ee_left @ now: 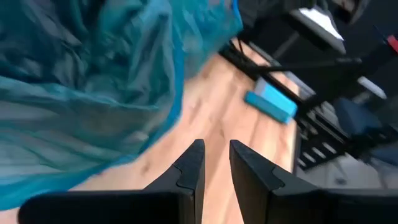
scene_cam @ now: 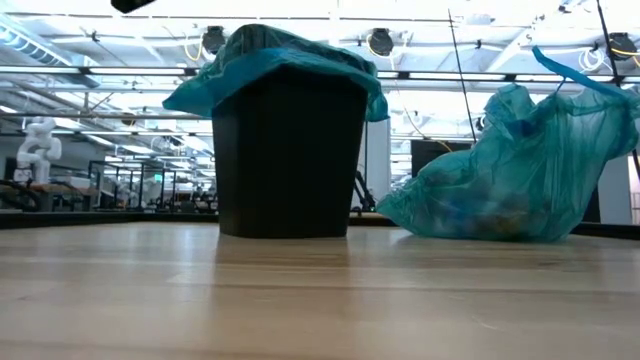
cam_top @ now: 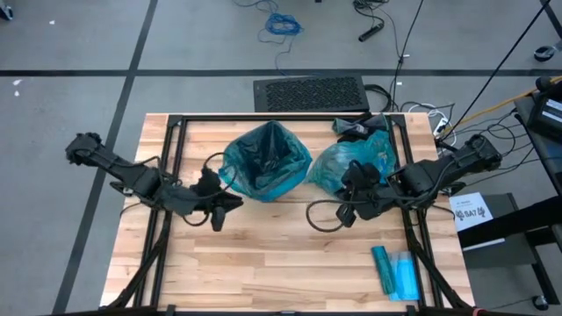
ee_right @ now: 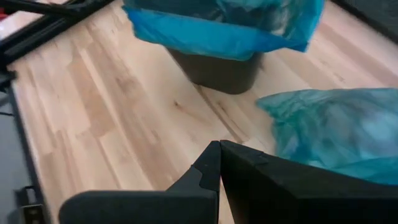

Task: Place trash/remove bag and relplace
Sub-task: Return to Home Position

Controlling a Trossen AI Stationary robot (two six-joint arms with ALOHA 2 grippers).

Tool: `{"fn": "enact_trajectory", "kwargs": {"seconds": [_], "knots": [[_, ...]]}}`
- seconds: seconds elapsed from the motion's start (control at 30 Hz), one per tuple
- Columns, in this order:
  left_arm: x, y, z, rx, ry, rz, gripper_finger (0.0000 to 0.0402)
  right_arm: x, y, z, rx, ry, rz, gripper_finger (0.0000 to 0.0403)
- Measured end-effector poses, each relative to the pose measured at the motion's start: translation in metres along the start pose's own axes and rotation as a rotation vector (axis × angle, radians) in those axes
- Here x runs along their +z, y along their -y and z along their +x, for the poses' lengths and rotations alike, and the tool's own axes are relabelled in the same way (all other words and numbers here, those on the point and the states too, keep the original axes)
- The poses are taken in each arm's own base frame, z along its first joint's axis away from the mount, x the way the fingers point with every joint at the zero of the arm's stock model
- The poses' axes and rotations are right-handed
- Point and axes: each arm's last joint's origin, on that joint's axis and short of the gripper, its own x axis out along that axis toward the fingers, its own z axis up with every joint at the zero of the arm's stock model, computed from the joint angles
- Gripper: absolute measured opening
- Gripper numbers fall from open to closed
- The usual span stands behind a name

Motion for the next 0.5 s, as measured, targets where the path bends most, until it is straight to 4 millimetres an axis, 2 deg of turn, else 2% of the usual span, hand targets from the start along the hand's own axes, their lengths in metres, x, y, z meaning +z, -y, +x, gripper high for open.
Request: {"fn": "enact_trajectory", "kwargs": {"seconds": [0.2,0.33,0.5], "knots": [[-0.014,0.005,-0.017,0.067,0.084,0.102,0.0072,-0.019,0.010,-0.002,0.037,0.019,0.001,0.0000],[-0.008,-0.004,-0.042,0.034,0.090,0.151,0.0072,-0.031,0.027,0.000,0.147,0.065,0.061,0.0000],[-0.001,-0.023,-0.062,-0.010,0.143,0.262,0.0072,-0.034,0.041,0.019,0.368,0.149,0.069,0.0000]]}}
